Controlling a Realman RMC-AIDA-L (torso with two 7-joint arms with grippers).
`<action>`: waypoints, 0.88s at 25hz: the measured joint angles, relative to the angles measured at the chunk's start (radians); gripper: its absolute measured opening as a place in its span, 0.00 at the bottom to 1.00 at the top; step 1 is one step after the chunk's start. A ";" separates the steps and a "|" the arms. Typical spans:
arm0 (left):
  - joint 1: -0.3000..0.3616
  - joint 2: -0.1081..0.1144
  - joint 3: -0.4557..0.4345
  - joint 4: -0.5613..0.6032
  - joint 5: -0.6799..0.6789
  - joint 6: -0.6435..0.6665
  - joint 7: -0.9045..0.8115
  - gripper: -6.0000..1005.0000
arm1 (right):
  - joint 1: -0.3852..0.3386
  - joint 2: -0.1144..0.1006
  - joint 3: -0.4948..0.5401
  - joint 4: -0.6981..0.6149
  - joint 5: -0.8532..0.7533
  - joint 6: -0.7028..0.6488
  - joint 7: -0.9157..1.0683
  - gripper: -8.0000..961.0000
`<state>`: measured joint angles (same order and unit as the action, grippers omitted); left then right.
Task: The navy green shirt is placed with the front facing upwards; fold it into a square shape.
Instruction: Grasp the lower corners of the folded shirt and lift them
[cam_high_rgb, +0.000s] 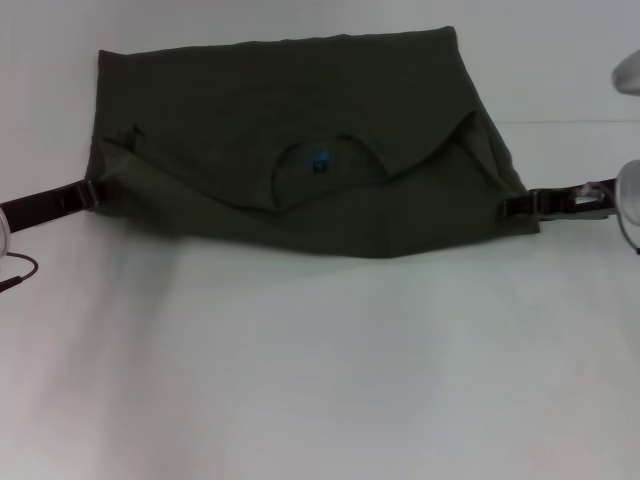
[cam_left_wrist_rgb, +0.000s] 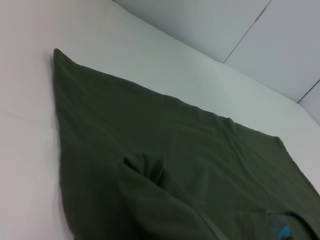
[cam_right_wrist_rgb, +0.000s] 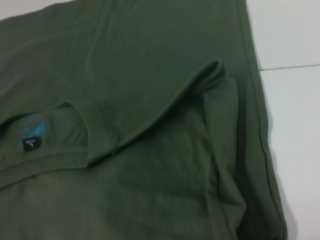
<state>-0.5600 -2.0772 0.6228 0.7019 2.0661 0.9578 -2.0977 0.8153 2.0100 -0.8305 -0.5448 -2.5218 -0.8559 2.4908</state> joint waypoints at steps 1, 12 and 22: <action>0.000 0.000 0.000 0.000 0.000 0.000 0.001 0.04 | 0.001 0.005 -0.011 0.003 0.000 0.013 0.000 0.68; 0.002 0.000 -0.002 0.000 -0.001 -0.001 0.002 0.04 | 0.002 0.019 -0.031 0.000 0.006 0.031 0.002 0.67; 0.003 0.000 0.003 0.001 0.000 0.005 0.002 0.04 | -0.005 0.016 -0.023 -0.013 0.009 0.002 0.002 0.19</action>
<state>-0.5567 -2.0775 0.6262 0.7027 2.0664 0.9633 -2.0954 0.8100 2.0255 -0.8534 -0.5578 -2.5129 -0.8539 2.4929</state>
